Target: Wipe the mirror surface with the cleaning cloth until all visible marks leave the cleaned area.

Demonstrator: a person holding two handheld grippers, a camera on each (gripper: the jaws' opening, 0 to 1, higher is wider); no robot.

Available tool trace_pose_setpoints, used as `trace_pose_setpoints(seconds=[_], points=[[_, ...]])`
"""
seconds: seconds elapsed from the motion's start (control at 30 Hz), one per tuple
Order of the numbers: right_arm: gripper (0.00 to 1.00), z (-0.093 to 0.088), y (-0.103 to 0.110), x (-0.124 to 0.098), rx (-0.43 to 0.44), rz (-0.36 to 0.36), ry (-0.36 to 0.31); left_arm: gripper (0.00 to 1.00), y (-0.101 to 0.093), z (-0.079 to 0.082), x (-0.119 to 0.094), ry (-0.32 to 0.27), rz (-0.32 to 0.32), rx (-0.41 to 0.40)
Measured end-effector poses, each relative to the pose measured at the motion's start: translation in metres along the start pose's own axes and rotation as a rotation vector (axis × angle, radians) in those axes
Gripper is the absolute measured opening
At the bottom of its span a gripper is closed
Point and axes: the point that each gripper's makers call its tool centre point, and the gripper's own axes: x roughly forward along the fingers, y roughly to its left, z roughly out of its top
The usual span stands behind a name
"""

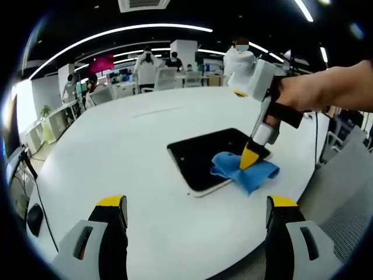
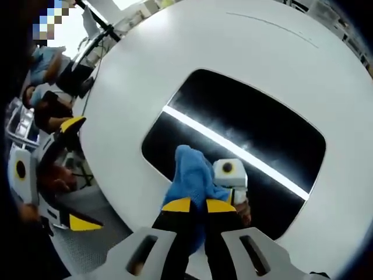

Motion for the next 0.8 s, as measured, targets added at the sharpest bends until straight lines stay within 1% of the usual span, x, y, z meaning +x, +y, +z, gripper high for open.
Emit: trace_pose_setpoints(seconds=[0.2, 0.8], points=[[0.02, 0.003, -0.002, 0.002, 0.006, -0.001, 0.009, 1.0, -0.002, 0.003, 0.0, -0.015, -0.009, -0.009], [0.02, 0.014, -0.013, 0.005, 0.049, 0.011, 0.013, 1.0, -0.001, 0.001, 0.002, -0.02, -0.004, -0.02]])
